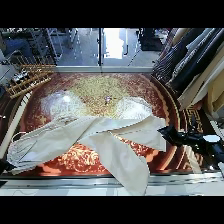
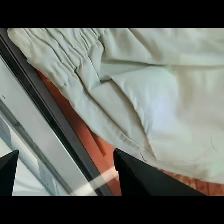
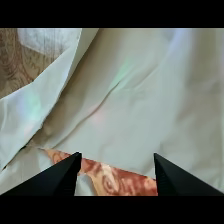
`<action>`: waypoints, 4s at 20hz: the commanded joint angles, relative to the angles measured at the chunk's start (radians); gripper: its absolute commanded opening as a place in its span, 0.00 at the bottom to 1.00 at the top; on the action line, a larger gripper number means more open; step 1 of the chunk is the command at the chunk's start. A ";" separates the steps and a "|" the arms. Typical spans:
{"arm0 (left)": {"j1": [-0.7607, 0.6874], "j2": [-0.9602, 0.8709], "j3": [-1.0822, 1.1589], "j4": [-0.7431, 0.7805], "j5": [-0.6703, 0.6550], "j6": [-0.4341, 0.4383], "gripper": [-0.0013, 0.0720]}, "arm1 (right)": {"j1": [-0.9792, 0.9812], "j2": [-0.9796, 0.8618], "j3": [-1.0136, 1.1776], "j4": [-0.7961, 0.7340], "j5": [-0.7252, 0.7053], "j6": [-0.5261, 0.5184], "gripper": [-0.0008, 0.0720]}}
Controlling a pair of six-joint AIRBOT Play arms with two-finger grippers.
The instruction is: Fold the clothes and pants, and hang the long-sleeved shirts on hangers.
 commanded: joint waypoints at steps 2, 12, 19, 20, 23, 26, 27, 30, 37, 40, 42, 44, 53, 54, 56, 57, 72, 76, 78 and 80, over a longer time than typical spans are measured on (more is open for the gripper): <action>0.004 -0.109 -0.002 -0.024 0.178 -0.009 0.90 | -0.001 0.001 -0.001 -0.003 0.043 -0.019 0.71; 0.003 -0.321 -0.002 -0.153 0.372 0.023 0.03 | -0.001 0.000 0.019 -0.025 -0.163 0.097 0.73; 0.004 -0.296 0.044 -0.210 0.397 0.138 0.04 | -0.001 -0.153 0.195 -0.176 -0.319 0.121 0.80; 0.004 -0.296 0.056 -0.211 0.397 0.138 0.04 | -0.001 -0.213 0.248 -0.187 -0.303 0.116 0.80; 0.004 -0.296 0.070 -0.229 0.397 0.138 0.04 | 0.003 -0.423 0.426 -0.209 -0.223 0.092 0.80; 0.004 -0.296 0.070 -0.237 0.397 0.138 0.04 | 0.016 -0.602 0.598 -0.249 -0.114 0.079 0.78; 0.004 -0.296 0.070 -0.236 0.397 0.138 0.04 | 0.022 -0.642 0.637 -0.246 -0.081 0.050 0.78; 0.004 -0.296 0.070 -0.237 0.398 0.138 0.04 | 0.053 -0.720 0.717 -0.247 -0.044 0.007 0.78; 0.004 -0.296 0.133 -0.395 0.359 0.138 0.04 | 0.134 -0.731 0.847 -0.278 -0.002 0.010 0.03; 0.004 -0.295 0.333 -0.715 0.315 0.182 0.04 | 0.130 -0.561 0.977 -0.355 0.088 0.023 0.03; 0.004 -0.295 0.500 -0.991 0.289 0.214 0.04 | 0.120 -0.400 1.075 -0.425 0.110 0.047 0.03; 0.010 -0.295 0.692 -1.324 0.303 0.214 0.04 | 0.090 -0.228 1.166 -0.465 0.095 0.065 0.03; 0.346 -0.296 1.159 -2.142 0.459 0.268 0.04 | -0.209 0.310 1.299 -0.640 -0.011 0.036 0.03; 0.393 -0.301 1.159 -2.044 0.457 0.266 0.04 | -0.221 0.313 1.299 -0.643 0.007 0.024 0.03; 0.420 -0.315 1.159 -1.705 0.445 0.209 0.04 | -0.225 0.293 1.293 -0.642 0.096 0.014 0.03; 0.410 -0.323 1.158 -1.499 0.412 0.134 0.04 | -0.225 0.269 1.293 -0.637 0.195 0.016 0.03; -0.354 -0.856 0.935 -0.451 0.553 -0.069 0.04 | 0.173 -0.132 0.374 -0.581 -0.346 0.221 0.02; -0.407 -1.038 0.948 -0.748 0.885 -0.013 0.04 | 0.217 -0.561 0.677 -0.550 -0.479 0.367 0.03; -0.410 -1.060 0.967 -0.772 0.922 0.007 0.41 | 0.230 -0.690 0.863 -0.551 -0.357 0.385 0.13; -0.363 -1.032 0.974 -0.730 0.840 0.122 0.98 | 0.223 -0.718 0.965 -0.568 -0.153 0.380 0.86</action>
